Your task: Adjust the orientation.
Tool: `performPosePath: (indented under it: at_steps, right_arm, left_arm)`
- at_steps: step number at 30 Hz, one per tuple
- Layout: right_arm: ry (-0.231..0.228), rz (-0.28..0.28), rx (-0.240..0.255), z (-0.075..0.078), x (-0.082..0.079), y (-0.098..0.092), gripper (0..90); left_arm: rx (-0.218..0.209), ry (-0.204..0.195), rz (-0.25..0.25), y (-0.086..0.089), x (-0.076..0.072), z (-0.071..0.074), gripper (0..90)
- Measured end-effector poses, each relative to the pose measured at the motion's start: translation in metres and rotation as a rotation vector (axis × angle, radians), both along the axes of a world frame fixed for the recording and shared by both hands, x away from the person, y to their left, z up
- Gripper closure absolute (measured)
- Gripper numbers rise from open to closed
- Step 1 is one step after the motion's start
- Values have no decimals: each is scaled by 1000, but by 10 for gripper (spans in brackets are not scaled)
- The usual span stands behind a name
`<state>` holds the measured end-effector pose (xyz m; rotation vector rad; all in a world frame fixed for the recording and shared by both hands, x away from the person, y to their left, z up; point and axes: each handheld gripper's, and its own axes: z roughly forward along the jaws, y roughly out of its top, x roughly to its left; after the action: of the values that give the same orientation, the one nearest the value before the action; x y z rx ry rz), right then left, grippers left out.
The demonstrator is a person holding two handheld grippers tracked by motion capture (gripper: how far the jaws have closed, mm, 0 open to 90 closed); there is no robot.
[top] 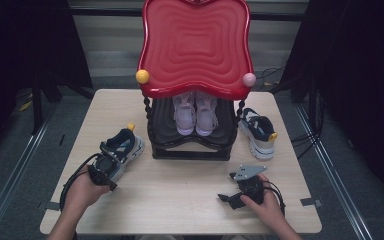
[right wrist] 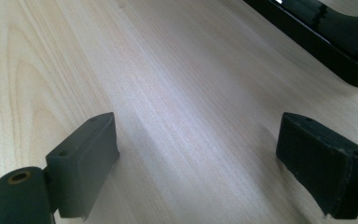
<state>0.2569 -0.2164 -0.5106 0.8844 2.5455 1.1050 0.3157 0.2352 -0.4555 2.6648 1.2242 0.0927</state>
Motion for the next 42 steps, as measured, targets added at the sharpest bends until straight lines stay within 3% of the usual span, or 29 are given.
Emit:
performPosePath:
  at_steps: [10, 25, 27, 31, 34, 37, 39, 42]
  right_arm:
    - [0, -1, 0, 0, 0, 0, 118]
    - [0, -1, 0, 0, 0, 0, 118]
    - [0, 0, 0, 0, 0, 0, 118]
    - [0, -1, 0, 0, 0, 0, 118]
    - [-1, -1, 0, 0, 0, 0, 118]
    - [-1, 0, 0, 0, 0, 0, 118]
    - [0, -1, 0, 0, 0, 0, 118]
    - [0, -1, 0, 0, 0, 0, 118]
  left_arm:
    - [-15, -40, 99, 27, 9, 0, 900]
    - [22, -74, 176, 49, 43, 4, 900]
    - [4, -70, 193, 52, 45, 5, 900]
    - [-51, -70, 156, 43, 40, 13, 900]
    - [-106, -120, 132, 29, 34, 23, 875]
    - [-144, -186, 133, 16, 33, 34, 733]
    - [-170, -218, 143, 7, 35, 39, 592]
    - [-160, -258, 119, -5, 42, 47, 549]
